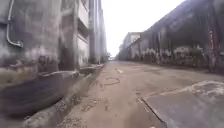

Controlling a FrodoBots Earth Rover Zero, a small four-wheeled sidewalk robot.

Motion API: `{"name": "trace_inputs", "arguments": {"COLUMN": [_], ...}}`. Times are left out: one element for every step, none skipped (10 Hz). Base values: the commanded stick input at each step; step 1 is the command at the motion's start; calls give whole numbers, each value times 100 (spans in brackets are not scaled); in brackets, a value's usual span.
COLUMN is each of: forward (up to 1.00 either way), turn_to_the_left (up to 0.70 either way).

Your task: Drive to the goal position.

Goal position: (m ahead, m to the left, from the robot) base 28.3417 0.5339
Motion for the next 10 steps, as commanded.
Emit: {"name": "trace_inputs", "arguments": {"forward": [0, 0, 0, 0, 8, 52, 70, 70, 70, 70], "turn_to_the_left": [0, 0, 0, 0, 0, 0, 0, 0, 0, 0]}}
